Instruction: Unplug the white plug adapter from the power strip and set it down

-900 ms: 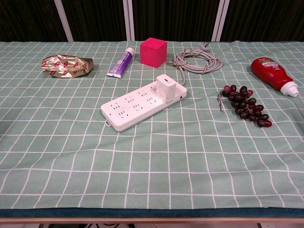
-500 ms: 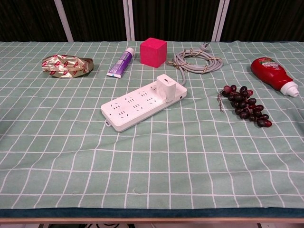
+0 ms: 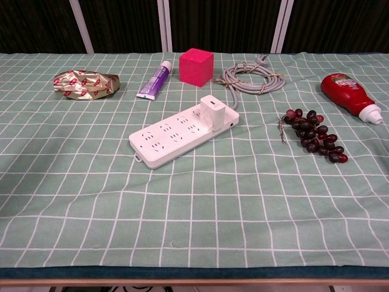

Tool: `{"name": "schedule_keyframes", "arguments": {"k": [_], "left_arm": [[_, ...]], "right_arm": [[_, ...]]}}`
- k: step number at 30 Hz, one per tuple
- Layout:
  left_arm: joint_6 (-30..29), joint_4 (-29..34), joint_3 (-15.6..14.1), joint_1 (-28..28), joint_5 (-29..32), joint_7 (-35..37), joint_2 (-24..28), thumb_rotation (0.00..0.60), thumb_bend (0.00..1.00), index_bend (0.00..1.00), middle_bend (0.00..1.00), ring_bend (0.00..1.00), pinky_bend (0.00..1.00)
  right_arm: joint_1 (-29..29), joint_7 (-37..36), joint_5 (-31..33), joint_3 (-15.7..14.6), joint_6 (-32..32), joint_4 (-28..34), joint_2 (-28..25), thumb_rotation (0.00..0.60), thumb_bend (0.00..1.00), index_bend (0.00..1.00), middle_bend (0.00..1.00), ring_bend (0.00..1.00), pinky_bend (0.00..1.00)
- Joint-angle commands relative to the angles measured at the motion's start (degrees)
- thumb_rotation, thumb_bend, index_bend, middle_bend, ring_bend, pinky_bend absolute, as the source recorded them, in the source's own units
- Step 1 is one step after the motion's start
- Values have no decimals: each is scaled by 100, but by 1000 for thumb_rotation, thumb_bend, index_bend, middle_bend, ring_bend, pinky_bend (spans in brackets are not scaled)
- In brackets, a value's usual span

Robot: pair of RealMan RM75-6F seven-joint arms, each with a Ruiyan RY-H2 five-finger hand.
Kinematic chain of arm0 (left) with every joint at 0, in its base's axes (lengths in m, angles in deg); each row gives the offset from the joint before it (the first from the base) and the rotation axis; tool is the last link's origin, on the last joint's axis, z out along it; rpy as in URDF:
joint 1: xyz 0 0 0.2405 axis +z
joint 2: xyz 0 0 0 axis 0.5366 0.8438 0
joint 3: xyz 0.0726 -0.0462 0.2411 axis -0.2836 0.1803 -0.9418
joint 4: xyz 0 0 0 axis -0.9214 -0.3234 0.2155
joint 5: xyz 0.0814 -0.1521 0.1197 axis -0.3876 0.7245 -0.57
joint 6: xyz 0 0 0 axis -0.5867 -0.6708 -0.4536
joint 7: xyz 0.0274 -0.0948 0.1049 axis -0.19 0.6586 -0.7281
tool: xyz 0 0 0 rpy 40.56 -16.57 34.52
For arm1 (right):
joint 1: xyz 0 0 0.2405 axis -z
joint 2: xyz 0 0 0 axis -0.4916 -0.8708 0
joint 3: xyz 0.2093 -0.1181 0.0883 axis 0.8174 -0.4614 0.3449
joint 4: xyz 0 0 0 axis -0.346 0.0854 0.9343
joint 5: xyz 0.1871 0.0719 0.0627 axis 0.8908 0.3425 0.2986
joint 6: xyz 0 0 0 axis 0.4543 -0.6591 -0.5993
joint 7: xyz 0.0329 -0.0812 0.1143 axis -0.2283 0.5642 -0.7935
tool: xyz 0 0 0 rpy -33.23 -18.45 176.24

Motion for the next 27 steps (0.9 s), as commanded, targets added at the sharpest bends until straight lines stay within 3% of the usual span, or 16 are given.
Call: {"name": "schedule_keyframes", "arguments": {"k": [1,8,17,27], "left_arm": [[444,550,147,-399,-124,-584,32,600,411,0,0,0,67],[1548,1189,371,-1106,270,-1684,-243,600,469,9,0,0,71],[2803,1224,662,-1950,1244,-2684,-841,600,527,54,22,6,116],[3353,908,763,-2556,2150,-3465,-1605,600,528,86,43,7,116]], "right_arm": [[-105,172,2,72,-83,211,-63,600,140,0,0,0,0],[-412,880,160,233,-445,888,-208,600,140,0,0,0,0],[-953,1772,609,603,-993,1580,-240,600,139,0,0,0,0],[-1772,2963,1711,1050,-1790,2017,-98,600,140,0,0,0,0]]}}
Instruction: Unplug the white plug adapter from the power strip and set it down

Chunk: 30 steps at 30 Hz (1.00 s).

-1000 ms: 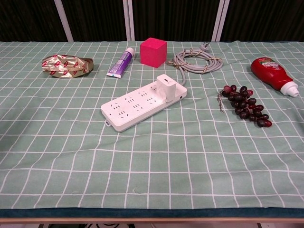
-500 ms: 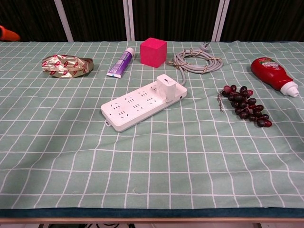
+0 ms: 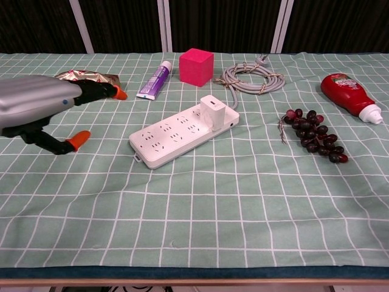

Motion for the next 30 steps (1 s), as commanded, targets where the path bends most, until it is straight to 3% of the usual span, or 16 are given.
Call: {"name": "schedule_keyframes", "arguments": {"k": [1,15,30], "left_arm": [[151,-163,33,-203,257,-197,-235,600,528,92,50,7,116],[431,-657,10,-701,905,-407,-787,600,528,186,107,24,116],[474,-1097,-165,-960,1123,-206,-1229,600,528,189,110,25,120]], "right_arm": [[-418,525,506,220,-364,200,91,600,140,0,0,0,0],[-1495,1906,1965,532,-651,345,639,600,140,0,0,0,0],[-2375,2455,2907,484,-738,-138,1327,600,139,0,0,0,0]]}}
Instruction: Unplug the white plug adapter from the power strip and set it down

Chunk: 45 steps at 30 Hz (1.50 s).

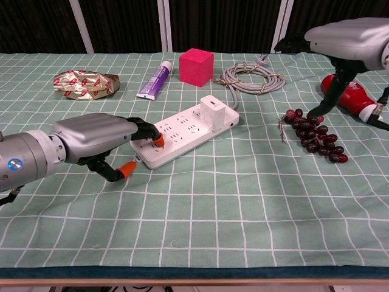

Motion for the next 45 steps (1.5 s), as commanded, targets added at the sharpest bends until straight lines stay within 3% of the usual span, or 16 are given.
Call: {"name": "schedule_keyframes", "arguments": {"k": [1,13,20,29,45], "left_arm": [[5,-72,-43,-44,0,50,-74,600,528,191,112,25,120],[-97,-179,-217,-97,-36,169,-205,600,528,195,113,25,120],[-146,-217,-302,-107,-47,269,-190,600,528,196,113,25,120],[-189,-268,-368,-150,-60,380,-151,600,528,196,112,25,120],[-202,-408,-440,-230,-47,584,-149,600,528,198,111,25,120]], "right_arm": [[-212,120,105,-27,-48,-125,172,600,140,0,0,0,0],[-804,47,-401,-313,-656,-699,570,600,140,3,14,9,42],[-1166,-277,-854,-314,-1036,-1372,834,600,139,128,117,98,134],[-1616,-407,-637,-326,-1380,-2175,1198,600,140,229,177,149,187],[-2046,-708,-409,-443,-1545,-3174,1869,600,166,264,203,171,201]]}}
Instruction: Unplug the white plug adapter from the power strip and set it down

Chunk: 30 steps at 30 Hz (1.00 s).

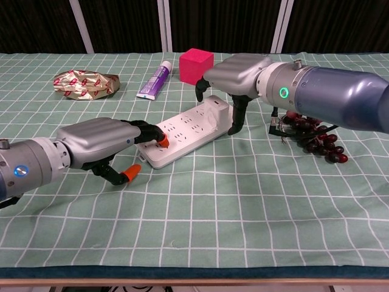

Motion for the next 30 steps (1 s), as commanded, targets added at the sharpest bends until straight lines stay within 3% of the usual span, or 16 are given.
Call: {"name": "schedule_keyframes", "arguments": {"k": [1,19,30], "left_arm": [[0,-12,-6,-13,-14,36,-6,600,528,198,112,25,120],[-23,-117,-93,-47,-78,230,-27,600,528,203,111,25,120],[-28,-173,-133,-56,-131,318,-33,600,528,203,111,25,120]], "right_arm": [[-78,-49,47,-4,-21,-127,82,600,172,266,204,172,200],[-231,-393,160,-128,-177,-863,454,600,259,335,215,179,203],[-251,-599,125,-151,-227,-1177,594,600,403,402,230,187,208]]}}
